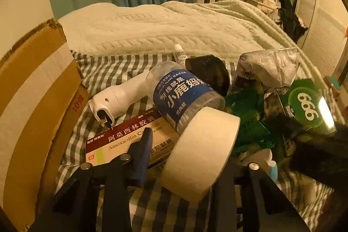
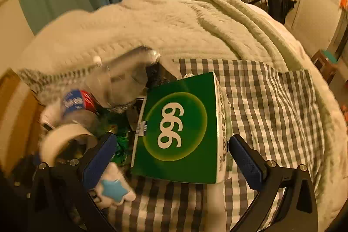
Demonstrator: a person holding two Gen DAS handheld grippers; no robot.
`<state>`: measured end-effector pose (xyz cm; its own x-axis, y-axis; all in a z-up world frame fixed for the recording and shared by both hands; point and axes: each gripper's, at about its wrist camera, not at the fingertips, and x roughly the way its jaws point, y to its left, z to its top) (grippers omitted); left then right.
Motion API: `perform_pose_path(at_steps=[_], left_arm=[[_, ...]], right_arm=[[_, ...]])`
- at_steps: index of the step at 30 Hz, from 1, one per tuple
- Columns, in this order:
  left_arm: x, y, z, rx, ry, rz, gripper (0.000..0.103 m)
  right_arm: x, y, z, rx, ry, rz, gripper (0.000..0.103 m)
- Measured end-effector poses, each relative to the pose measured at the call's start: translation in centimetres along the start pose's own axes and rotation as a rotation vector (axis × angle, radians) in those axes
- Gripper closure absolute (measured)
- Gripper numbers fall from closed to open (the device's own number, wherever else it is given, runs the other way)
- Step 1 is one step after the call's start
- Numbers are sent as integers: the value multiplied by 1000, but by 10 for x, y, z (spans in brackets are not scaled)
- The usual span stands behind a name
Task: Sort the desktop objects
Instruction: 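Grasp the green medicine box with the right tool while the left tool grasps the tape roll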
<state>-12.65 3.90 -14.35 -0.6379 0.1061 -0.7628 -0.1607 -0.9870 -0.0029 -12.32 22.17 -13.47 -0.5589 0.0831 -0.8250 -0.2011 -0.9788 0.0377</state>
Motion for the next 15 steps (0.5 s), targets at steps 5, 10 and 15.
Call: perform_pose_path(at_steps=[5, 10, 15], left_arm=[[-5, 14, 2, -67, -14, -82, 82], [-9, 13, 2, -70, -9, -90, 87], [-18, 6, 9, -67, -12, -90, 88]], right_arm=[[22, 4, -3, -62, 33, -89, 1], [21, -17, -5, -1, 24, -83, 12], [3, -33, -1, 36, -6, -63, 14]])
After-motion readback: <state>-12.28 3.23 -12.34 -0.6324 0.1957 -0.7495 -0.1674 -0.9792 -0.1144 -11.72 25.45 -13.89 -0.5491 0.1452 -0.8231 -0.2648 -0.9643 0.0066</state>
